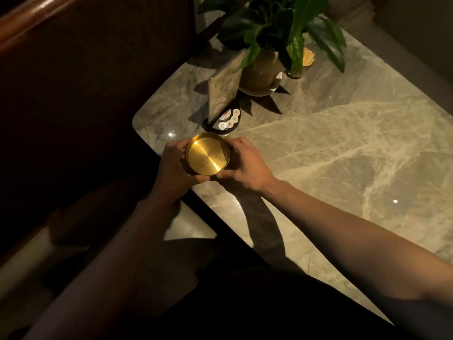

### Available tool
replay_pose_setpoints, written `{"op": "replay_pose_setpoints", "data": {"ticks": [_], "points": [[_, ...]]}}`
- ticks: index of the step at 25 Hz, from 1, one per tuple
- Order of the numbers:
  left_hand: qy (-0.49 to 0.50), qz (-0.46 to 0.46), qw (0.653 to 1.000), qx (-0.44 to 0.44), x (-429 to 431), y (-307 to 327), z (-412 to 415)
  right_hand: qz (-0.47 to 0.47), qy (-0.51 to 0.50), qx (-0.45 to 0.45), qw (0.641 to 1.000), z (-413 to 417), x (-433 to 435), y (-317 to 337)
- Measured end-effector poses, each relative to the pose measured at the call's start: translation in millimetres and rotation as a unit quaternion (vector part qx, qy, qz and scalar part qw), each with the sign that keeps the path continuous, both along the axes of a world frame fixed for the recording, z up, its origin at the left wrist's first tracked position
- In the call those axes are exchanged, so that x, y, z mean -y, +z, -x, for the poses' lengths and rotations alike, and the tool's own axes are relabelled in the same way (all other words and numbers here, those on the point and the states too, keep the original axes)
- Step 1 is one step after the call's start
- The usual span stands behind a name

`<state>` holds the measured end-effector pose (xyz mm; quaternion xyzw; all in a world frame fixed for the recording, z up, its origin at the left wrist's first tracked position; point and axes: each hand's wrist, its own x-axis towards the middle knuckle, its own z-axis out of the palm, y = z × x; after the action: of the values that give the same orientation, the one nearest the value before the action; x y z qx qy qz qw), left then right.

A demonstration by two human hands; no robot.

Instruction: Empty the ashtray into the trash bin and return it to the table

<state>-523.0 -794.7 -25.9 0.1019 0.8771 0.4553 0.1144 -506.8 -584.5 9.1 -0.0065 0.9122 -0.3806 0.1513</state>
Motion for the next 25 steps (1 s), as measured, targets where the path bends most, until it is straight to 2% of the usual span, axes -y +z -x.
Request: {"op": "replay_pose_setpoints", "data": {"ticks": [12,25], "points": [[0.042,-0.006,0.999,0.001,11.1,-26.9,31.7,-0.033,0.024,0.016,0.999,46.2,21.5,-28.5],[0.081,-0.018,0.997,0.004,12.3,-19.2,21.3,-0.019,0.012,0.016,1.000,34.8,22.8,-19.4]]}}
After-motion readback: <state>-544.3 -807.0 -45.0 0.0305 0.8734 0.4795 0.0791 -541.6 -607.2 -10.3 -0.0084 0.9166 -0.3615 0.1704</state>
